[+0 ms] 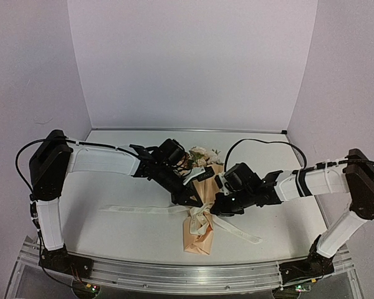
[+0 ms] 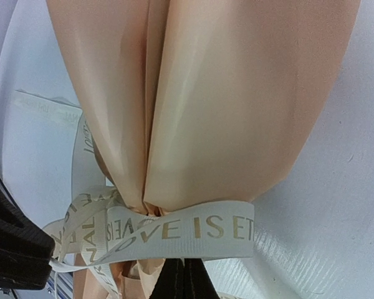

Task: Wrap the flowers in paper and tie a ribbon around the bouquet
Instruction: Cross the half-tied ribbon over the folded bouquet.

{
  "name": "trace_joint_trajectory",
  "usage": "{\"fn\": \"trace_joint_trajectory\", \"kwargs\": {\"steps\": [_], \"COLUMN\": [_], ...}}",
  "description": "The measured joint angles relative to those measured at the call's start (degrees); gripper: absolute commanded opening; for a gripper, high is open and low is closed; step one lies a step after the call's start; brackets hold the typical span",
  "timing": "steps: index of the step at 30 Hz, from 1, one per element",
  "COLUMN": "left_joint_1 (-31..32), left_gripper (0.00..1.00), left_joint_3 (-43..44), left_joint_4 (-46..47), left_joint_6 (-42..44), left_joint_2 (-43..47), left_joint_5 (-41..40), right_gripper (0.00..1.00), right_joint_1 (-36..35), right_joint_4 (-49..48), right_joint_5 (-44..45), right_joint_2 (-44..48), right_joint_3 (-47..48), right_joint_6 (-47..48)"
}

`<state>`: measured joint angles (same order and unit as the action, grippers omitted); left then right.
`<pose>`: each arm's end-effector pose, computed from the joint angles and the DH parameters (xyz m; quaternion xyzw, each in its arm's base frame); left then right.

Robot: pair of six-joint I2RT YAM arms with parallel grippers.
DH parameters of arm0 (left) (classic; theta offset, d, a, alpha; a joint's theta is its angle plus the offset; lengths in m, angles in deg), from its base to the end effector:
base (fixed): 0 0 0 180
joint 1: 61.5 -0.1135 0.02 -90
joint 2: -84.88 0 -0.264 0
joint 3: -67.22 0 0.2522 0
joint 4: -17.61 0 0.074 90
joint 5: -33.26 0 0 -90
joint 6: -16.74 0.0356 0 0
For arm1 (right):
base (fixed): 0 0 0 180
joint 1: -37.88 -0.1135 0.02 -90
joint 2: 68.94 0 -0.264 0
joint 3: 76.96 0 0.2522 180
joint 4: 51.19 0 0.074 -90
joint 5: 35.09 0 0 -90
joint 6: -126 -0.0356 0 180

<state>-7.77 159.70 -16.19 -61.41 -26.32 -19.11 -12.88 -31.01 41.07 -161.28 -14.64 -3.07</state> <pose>0.2289 -0.3487 0.1976 0.5726 0.6974 -0.3939 0.1749 0.1950 0.2522 0.1677 -0.1359 0.9244 0.3188 0.1593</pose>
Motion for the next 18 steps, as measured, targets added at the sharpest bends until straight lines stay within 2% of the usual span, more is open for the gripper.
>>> {"fn": "trace_joint_trajectory", "kwargs": {"steps": [1,4,13,18], "left_joint_1": [0.1,0.2,0.3,0.3], "left_gripper": [0.21,0.25,0.17,0.25], "left_joint_3": [0.0,0.0,0.0,0.0], "left_joint_4": [0.0,0.0,0.1,0.1], "left_joint_6": [0.0,-0.1,-1.1,-1.2], "left_joint_2": [0.0,0.0,0.0,-0.1], "left_joint_5": [0.0,-0.1,-0.3,-0.3], "right_gripper": [0.00,0.00,0.00,0.00], "right_joint_1": [0.0,0.0,0.0,0.0], "right_joint_4": [-0.4,-1.4,-3.8,-4.8], "right_joint_5": [0.1,0.2,0.8,0.9], "right_joint_2": [0.0,0.0,0.6,0.7], "right_joint_3": [-0.4,-1.2,-2.5,-2.7], "right_joint_6": [-0.1,-0.5,-1.9,-2.5]}}
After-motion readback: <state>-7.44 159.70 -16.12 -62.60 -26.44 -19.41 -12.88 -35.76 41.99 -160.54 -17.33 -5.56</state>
